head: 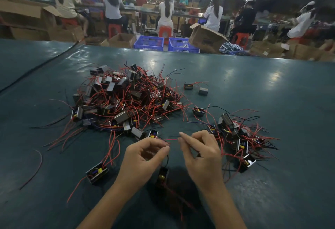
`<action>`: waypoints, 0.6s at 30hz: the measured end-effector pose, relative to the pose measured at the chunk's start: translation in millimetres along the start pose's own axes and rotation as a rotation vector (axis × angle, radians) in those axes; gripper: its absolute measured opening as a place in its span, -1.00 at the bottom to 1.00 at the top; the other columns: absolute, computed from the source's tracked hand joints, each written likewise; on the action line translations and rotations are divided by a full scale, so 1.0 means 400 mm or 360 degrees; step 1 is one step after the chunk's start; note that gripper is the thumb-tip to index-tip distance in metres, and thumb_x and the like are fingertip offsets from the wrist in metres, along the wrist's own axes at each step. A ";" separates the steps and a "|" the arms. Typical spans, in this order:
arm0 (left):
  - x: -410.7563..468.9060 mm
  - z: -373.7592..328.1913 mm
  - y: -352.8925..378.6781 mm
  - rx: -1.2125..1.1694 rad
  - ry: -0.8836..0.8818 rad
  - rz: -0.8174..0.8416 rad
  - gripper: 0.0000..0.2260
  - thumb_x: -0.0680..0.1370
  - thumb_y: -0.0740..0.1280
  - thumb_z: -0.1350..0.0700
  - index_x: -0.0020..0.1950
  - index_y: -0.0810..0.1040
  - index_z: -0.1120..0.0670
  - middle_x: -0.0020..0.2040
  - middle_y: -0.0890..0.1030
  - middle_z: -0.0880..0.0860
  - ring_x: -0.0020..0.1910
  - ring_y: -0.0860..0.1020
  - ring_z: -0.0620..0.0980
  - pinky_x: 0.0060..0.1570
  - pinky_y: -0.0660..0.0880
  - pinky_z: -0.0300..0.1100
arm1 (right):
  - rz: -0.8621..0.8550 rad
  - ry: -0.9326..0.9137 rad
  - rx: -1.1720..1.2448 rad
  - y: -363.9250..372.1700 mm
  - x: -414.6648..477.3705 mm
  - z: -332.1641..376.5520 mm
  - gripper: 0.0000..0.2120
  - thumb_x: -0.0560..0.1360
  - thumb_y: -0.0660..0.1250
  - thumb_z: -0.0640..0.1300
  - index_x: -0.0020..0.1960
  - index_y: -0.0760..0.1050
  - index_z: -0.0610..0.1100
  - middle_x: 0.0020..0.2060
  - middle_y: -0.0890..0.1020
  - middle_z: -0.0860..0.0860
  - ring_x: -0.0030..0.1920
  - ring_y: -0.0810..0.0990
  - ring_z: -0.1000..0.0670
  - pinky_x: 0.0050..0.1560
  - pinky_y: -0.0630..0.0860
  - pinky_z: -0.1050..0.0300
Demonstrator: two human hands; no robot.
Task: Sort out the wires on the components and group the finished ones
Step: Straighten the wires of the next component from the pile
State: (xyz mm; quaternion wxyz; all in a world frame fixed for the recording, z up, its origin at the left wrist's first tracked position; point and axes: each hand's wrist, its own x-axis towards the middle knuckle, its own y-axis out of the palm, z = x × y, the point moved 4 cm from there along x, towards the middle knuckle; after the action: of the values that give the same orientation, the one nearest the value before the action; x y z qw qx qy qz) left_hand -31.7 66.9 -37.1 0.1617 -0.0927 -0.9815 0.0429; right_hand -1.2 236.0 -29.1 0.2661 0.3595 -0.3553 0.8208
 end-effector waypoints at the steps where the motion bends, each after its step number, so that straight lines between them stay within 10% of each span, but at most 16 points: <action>1: 0.000 -0.004 -0.001 0.0049 0.0053 -0.0032 -0.96 0.46 0.48 0.11 -0.19 0.68 0.00 -0.14 0.68 -0.03 -0.21 0.64 -0.09 -0.20 0.56 -0.24 | 0.0037 -0.0048 -0.0024 0.006 -0.004 0.010 -0.84 0.50 0.41 -0.10 0.01 0.70 -0.13 -0.27 0.52 0.04 -0.27 0.45 0.02 -0.24 0.46 0.06; 18: -0.004 -0.009 -0.001 0.0061 0.0042 -0.0111 -0.96 0.45 0.43 0.09 -0.12 0.66 0.00 -0.22 0.69 -0.06 -0.24 0.66 -0.13 -0.19 0.56 -0.34 | 0.0349 0.0246 0.0554 0.067 -0.036 0.034 -0.83 0.57 0.30 -0.21 0.11 0.61 -0.09 -0.16 0.57 0.04 -0.12 0.56 0.07 -0.12 0.49 0.28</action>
State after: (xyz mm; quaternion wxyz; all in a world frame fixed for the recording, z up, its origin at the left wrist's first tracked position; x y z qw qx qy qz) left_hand -29.0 66.4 -34.1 0.1778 -0.0559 -0.9809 0.0548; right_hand -5.6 206.9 -44.3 0.1358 0.2951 -0.2239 0.9189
